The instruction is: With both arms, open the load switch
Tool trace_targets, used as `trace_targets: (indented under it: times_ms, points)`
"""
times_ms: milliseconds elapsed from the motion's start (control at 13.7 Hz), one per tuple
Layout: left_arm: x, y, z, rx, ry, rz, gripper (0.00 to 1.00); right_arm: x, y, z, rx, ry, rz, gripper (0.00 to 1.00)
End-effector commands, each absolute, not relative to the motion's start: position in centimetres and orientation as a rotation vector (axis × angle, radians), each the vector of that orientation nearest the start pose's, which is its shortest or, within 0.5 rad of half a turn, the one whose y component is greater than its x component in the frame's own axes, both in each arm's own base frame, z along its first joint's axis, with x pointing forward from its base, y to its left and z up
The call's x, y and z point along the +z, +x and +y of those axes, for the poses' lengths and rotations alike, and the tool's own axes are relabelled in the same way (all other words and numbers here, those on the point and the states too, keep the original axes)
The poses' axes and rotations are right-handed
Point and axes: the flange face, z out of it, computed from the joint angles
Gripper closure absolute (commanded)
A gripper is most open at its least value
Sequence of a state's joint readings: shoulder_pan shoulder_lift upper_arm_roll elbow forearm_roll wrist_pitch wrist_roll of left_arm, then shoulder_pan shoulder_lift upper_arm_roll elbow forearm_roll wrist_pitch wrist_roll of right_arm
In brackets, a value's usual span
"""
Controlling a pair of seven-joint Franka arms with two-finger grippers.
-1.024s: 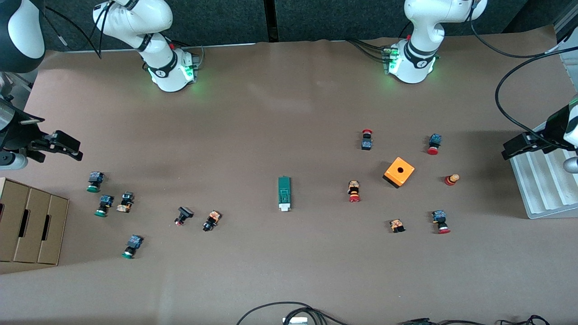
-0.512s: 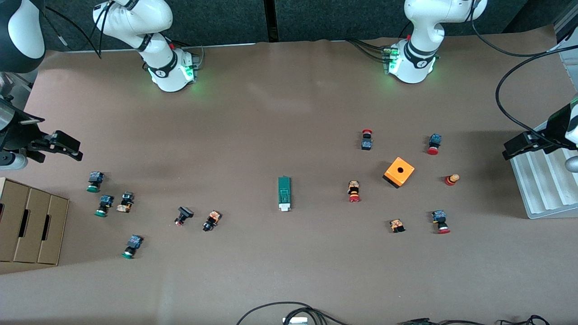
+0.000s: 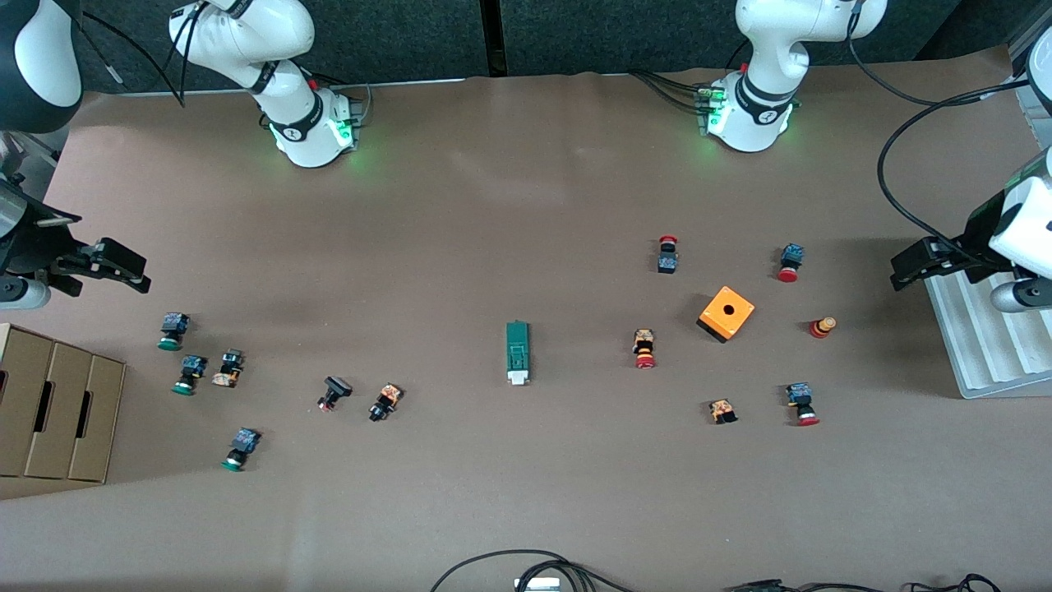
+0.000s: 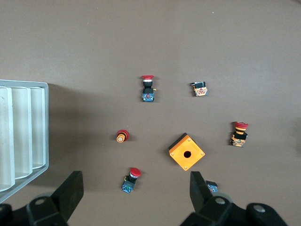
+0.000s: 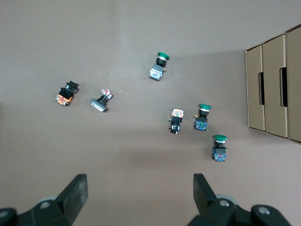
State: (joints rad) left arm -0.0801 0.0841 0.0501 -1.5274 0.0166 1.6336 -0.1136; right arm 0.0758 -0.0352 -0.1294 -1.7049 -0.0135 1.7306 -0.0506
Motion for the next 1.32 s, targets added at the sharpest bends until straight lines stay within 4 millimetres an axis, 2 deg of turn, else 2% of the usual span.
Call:
trace_targets:
  times_ms: [0, 220, 366, 512, 659, 878, 1024, 1098, 1244]
  points:
    - [61.2, 58.6, -3.5, -0.059, -3.109, -0.08, 0.0, 59.7, 55.9, -3.2, -0.107, -3.166, -0.022, 0.0]
    - [62.3, 57.5, -10.6, -0.112, -3.012, 0.15, 0.0, 59.6, 55.9, -3.2, -0.104, -3.166, -0.022, 0.0]
    - [62.3, 56.3, -16.3, -0.144, -2.924, 0.322, 0.0, 59.6, 55.9, -3.2, -0.104, -3.166, -0.022, 0.0]
    - [61.7, 55.3, -20.0, -0.143, -2.894, 0.423, 0.0, 59.6, 55.9, -3.2, -0.104, -3.166, -0.022, 0.0]
    - [60.5, 55.0, -22.0, -0.115, -2.892, 0.487, 0.0, 59.6, 55.9, -3.4, -0.104, -3.166, -0.017, 0.0]
    - [58.9, 55.0, -23.8, -0.077, -2.888, 0.545, 0.0, 59.6, 55.9, -3.3, -0.104, -3.166, -0.015, 0.0]
    - [58.0, 55.2, -24.0, -0.049, -2.887, 0.551, 0.0, 59.5, 55.9, -3.3, -0.097, -3.165, -0.007, 0.0]
    - [56.6, 55.9, -24.1, -0.012, -2.889, 0.564, 0.0, 59.4, 55.9, -3.6, -0.095, -3.165, 0.002, 0.0]
    - [56.7, 55.9, -24.7, -0.034, -2.906, 0.571, 0.0, 59.5, 55.9, -4.4, -0.102, -3.166, 0.029, 0.0]
